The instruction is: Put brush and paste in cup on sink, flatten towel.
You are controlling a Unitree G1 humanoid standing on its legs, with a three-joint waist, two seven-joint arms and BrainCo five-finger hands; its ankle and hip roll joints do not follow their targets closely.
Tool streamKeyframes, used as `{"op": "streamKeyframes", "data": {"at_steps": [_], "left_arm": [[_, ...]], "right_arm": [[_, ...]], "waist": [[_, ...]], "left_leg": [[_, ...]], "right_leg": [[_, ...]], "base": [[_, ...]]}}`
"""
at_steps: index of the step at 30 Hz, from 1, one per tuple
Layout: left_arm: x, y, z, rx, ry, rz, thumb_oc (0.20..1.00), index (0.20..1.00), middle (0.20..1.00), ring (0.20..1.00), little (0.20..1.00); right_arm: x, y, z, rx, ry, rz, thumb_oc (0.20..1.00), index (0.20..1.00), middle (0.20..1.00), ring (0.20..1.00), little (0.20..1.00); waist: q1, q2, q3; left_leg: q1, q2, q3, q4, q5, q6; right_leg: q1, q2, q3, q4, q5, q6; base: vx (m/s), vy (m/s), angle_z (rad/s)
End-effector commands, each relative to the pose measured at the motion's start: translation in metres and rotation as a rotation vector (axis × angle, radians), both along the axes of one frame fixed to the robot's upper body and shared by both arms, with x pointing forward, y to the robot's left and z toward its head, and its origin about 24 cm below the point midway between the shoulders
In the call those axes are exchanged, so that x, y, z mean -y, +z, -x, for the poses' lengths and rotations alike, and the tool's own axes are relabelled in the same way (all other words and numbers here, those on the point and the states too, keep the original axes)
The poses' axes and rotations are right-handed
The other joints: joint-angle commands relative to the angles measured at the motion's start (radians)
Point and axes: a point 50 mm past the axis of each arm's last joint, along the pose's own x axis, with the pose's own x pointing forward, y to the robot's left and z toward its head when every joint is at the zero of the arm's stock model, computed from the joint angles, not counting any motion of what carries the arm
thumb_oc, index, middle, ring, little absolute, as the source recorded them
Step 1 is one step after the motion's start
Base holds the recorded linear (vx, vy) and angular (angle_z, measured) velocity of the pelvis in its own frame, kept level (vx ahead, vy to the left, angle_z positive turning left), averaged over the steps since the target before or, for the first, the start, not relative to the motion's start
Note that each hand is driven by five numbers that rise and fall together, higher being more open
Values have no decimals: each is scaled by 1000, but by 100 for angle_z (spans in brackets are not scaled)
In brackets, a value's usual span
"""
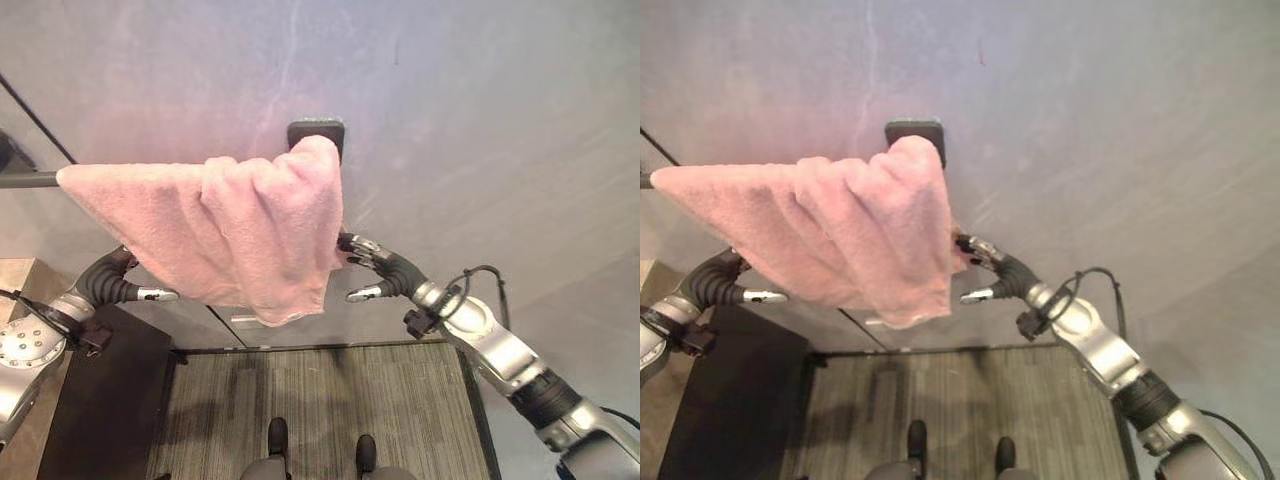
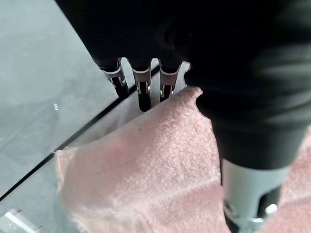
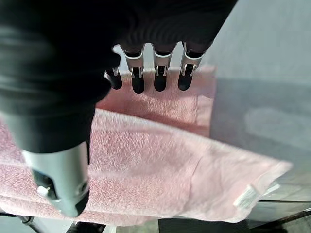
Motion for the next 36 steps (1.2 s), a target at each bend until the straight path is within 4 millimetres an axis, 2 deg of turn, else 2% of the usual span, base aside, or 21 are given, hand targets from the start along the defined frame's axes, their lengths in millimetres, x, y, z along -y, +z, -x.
{"op": "streamKeyframes", "data": {"at_steps": [1,16,17,18,19,20,21,22,24,26,28,31,34,36], "left_arm": [[-2,17,-9,131,25,29,1000,1000,1000,1000,1000],[14,8,-11,133,-11,92,1000,1000,1000,1000,1000],[15,7,-11,131,-11,101,1000,1000,1000,1000,1000],[17,7,-11,135,-16,112,1000,1000,1000,1000,1000],[19,4,-12,132,-18,125,1000,1000,1000,1000,1000],[21,2,-12,125,-24,138,1000,1000,1000,1000,1000],[24,-2,-12,116,-29,160,718,718,718,718,718],[27,-4,-13,112,-34,177,555,555,555,555,555],[31,-12,-14,91,-39,196,457,457,457,457,457],[35,-15,-14,81,-51,200,216,216,216,216,216],[38,-18,-13,65,-63,204,225,225,225,225,225],[38,-16,-12,78,-65,212,241,241,241,241,241],[36,-14,-12,99,-48,229,206,206,206,206,206],[34,-11,-10,125,-32,242,206,206,206,206,206]], "right_arm": [[-20,20,-5,82,57,-13,1000,1000,1000,1000,1000],[-38,22,-15,80,61,-12,1000,1000,1000,1000,1000],[-40,22,-16,80,62,-13,896,896,896,896,896],[-40,22,-17,80,60,-14,658,658,658,658,658],[-42,21,-17,77,58,-15,523,523,523,523,523],[-42,20,-18,76,56,-12,313,313,313,313,313],[-44,17,-18,63,56,-13,200,200,200,200,200],[-45,14,-18,52,49,-21,200,200,200,200,200],[-48,6,-19,16,41,-20,200,200,200,200,200],[-50,1,-19,-5,38,-20,200,200,200,200,200],[-52,-9,-18,-44,31,-20,200,200,200,200,200],[-52,-7,-17,-42,34,-37,200,200,200,200,200],[-49,4,-16,-2,40,-51,200,200,200,200,200],[-42,20,-12,60,49,-84,200,200,200,200,200]], "waist": [[3,-24,-56],[21,-41,-56],[23,-42,-55],[24,-44,-53],[25,-45,-52],[26,-46,-51],[29,-48,-51],[30,-49,-51],[31,-49,-49],[33,-50,-49],[40,-50,-51],[40,-51,-55],[36,-52,-60],[30,-54,-66]], "left_leg": [[47,10,51,2,-62,-11],[47,11,34,2,-62,-10],[46,11,32,2,-62,-10],[44,11,32,2,-62,-9],[43,10,30,2,-62,-9],[41,9,29,2,-62,-9],[41,9,27,2,-62,-9],[40,8,25,2,-62,-8],[40,8,23,2,-61,-7],[42,7,22,2,-62,-7],[47,7,19,2,-64,-5],[54,6,19,2,-67,-3],[60,6,22,2,-69,-3],[65,6,25,2,-72,-3]], "right_leg": [[-49,-79,33,-2,68,68],[-38,-77,21,-2,61,63],[-38,-77,21,-2,61,63],[-39,-77,20,-2,61,63],[-39,-77,19,-2,61,62],[-39,-77,18,-2,61,62],[-37,-78,16,-2,60,61],[-37,-78,14,-2,60,61],[-35,-78,12,-2,60,60],[-33,-78,12,-2,59,60],[-25,-78,8,-2,55,59],[-17,-80,8,-2,53,60],[-14,-81,9,-2,52,60],[-10,-81,10,-2,50,60]], "base": [[0,0,0],[2,2,-2],[-8,-7,6],[-12,-5,7],[-12,-4,4],[0,0,0],[0,0,0],[-4,-1,4],[1,3,6],[10,1,6],[6,-1,2],[0,0,0],[0,0,0],[0,0,0]]}}
